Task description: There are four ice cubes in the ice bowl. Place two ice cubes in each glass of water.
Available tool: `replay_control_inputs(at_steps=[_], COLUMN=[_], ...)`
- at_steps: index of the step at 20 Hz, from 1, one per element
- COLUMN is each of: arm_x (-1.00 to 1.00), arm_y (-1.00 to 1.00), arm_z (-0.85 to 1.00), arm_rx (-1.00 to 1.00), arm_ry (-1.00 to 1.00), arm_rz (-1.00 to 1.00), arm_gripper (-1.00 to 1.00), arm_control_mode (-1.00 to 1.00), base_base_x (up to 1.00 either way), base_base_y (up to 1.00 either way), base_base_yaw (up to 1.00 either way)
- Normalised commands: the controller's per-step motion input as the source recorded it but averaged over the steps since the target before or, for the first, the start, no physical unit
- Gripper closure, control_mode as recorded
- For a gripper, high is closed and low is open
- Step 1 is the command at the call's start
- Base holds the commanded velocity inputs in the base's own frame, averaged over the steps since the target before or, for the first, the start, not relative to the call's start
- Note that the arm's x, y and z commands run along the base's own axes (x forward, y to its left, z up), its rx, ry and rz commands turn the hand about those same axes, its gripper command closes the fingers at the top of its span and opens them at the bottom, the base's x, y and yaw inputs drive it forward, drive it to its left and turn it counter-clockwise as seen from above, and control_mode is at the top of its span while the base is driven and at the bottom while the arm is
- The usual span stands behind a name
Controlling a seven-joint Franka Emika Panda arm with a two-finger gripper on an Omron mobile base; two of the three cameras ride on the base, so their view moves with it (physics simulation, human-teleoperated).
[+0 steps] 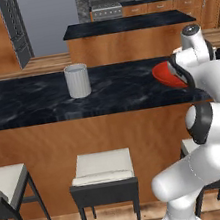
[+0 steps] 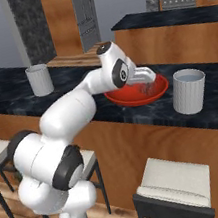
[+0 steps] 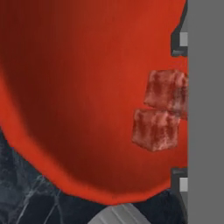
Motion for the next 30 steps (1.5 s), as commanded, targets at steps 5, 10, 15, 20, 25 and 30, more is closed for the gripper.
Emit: replay_control_inputs(at_steps=[5,10,15,20,25,30], arm_x=[0.39,0.20,0.26,0.16,-0.06,-0.17], arm_y=[0.00,-0.36,-0.39,-0.08,0.00,0.10], arm_z=[-0.23,-0.37,-0.24,-0.15,-0.37,-0.30], arm_rx=[-0.20,-0.03,0.02,0.00,0.00,0.00], arm_ry=[0.00,0.00,-0.01,0.00,0.05,0.08], arm_rz=[0.05,0.00,0.00,-0.01,-0.05,-0.03], arm_gripper=[-1.00,-1.00,-1.00,-1.00,-1.00,-1.00], arm_control_mode=[-1.00,-1.00,-1.00,-1.00,-1.00,-1.00], base_base_x=[0.00,0.00,0.00,0.00,0.00,0.00], base_base_y=[0.00,0.00,0.00,0.00,0.00,0.00], base_base_yaw=[0.00,0.00,0.00,0.00,0.00,0.00])
